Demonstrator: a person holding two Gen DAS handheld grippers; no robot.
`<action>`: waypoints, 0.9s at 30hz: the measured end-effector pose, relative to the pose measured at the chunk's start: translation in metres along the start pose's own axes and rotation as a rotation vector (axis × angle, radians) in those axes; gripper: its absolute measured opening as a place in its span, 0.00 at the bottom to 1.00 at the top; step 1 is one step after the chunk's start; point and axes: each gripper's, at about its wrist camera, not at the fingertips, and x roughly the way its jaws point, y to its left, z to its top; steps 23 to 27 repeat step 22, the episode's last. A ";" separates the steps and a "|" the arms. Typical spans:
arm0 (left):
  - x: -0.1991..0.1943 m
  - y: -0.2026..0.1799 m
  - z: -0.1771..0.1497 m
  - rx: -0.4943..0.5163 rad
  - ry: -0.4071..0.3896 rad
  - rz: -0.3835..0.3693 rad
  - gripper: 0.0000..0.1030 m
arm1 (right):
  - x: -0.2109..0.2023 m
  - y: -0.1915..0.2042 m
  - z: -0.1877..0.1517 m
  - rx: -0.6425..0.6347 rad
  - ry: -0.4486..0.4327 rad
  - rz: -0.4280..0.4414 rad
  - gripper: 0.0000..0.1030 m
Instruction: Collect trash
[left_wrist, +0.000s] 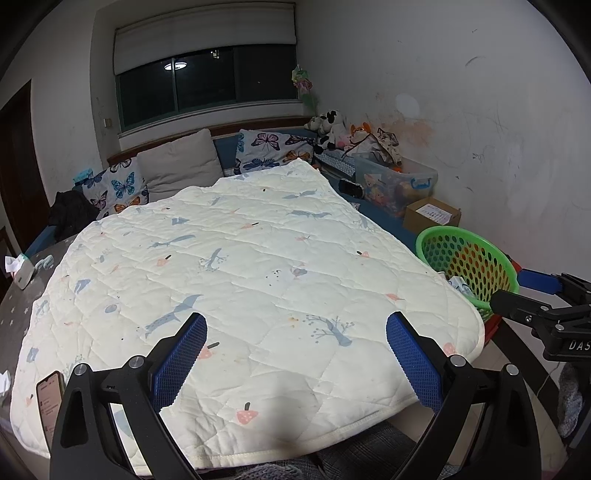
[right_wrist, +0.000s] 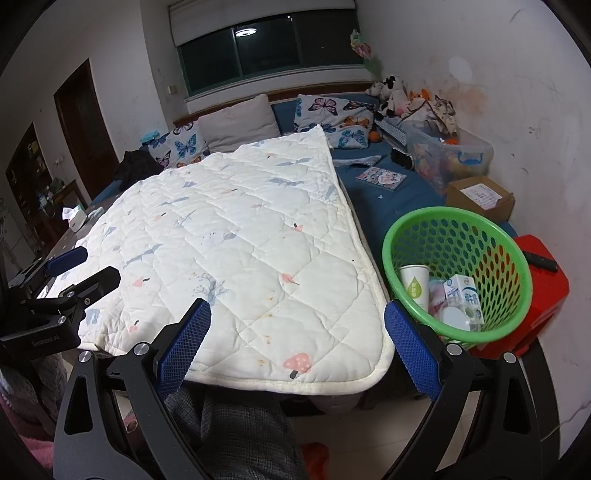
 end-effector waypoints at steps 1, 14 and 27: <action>0.000 -0.001 0.000 0.000 0.000 -0.001 0.92 | 0.000 0.000 0.000 -0.001 0.000 0.000 0.91; 0.005 0.000 -0.001 -0.027 0.009 -0.008 0.92 | 0.002 0.000 -0.001 0.001 0.003 0.004 0.91; 0.008 -0.001 -0.001 -0.029 0.019 -0.007 0.92 | 0.005 -0.001 -0.003 0.007 0.007 0.007 0.91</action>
